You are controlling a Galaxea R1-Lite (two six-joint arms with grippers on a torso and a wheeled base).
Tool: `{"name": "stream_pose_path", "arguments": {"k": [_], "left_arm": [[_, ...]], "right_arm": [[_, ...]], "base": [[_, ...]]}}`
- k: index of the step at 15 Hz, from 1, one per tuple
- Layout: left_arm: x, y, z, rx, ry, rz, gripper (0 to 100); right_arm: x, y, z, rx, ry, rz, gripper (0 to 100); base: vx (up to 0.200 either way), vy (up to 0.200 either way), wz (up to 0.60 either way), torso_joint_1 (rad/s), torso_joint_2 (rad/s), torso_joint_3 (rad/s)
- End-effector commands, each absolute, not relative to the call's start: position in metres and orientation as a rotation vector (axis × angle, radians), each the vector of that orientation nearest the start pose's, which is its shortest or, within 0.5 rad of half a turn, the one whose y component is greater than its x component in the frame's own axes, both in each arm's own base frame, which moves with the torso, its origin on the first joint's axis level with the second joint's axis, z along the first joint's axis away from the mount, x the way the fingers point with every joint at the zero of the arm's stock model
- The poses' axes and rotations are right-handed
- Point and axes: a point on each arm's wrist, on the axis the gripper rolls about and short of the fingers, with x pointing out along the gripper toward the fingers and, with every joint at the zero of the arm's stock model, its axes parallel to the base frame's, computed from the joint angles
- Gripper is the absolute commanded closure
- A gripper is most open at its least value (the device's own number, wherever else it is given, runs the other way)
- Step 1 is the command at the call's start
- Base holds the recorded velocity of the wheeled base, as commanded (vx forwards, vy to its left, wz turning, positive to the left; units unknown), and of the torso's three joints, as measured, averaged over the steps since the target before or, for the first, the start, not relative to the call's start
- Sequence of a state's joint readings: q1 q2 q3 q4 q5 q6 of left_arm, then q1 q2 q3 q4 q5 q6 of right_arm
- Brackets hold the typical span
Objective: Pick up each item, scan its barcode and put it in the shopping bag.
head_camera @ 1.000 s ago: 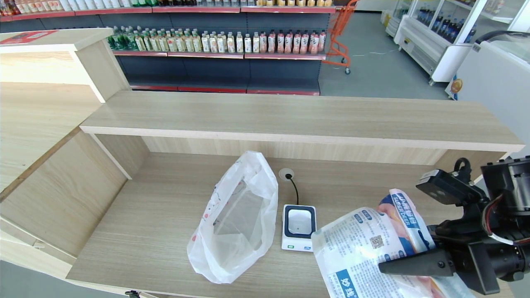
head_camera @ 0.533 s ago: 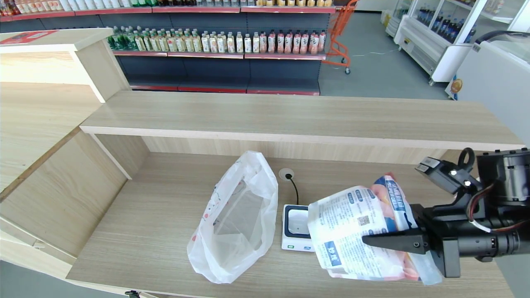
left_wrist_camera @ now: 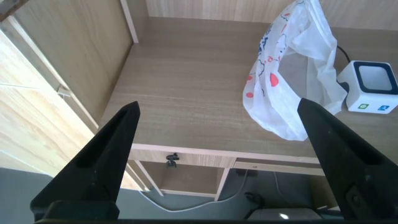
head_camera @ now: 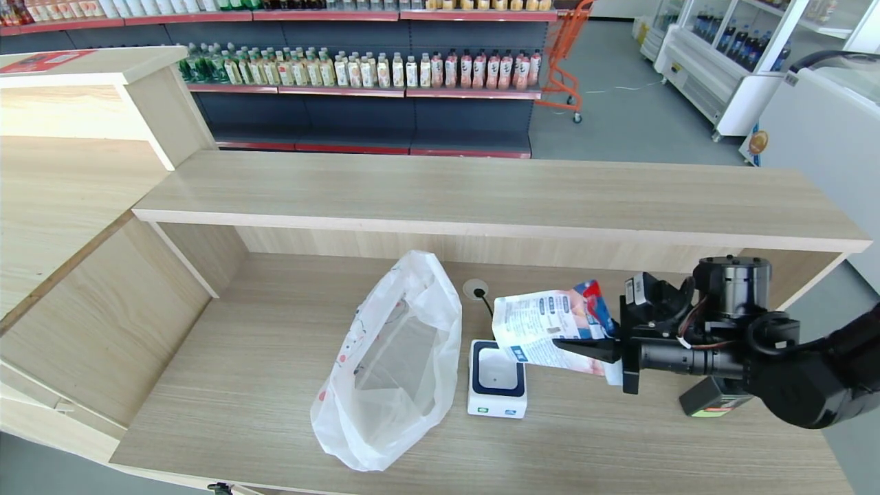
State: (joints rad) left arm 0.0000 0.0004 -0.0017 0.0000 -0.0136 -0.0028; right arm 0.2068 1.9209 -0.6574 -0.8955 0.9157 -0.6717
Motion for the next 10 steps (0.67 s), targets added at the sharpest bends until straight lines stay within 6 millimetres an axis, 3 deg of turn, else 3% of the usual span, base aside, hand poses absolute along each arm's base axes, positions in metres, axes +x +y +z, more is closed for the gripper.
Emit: {"name": "stream_pose_path", "arguments": {"k": [1,5,10], "left_arm": [[-0.023,0.0,0.076,-0.003,-0.003,-0.014,0],[-0.023,0.0,0.076,-0.003,-0.002,-0.014,0],[-0.023,0.0,0.076,-0.003,-0.002,-0.014,0]], "right_arm": [[0.336,0.087,0.069,-0.476,-0.001,1.19,100],[0.354,0.091,0.047,-0.531,-0.023,1.203,100],[0.374,0.102,0.037,-0.568,-0.089,1.214,100]], "base": [[0.0,0.0,0.0,0.0,0.0,0.0],[0.0,0.0,0.0,0.0,0.0,0.0],[0.0,0.0,0.0,0.0,0.0,0.0]]}}
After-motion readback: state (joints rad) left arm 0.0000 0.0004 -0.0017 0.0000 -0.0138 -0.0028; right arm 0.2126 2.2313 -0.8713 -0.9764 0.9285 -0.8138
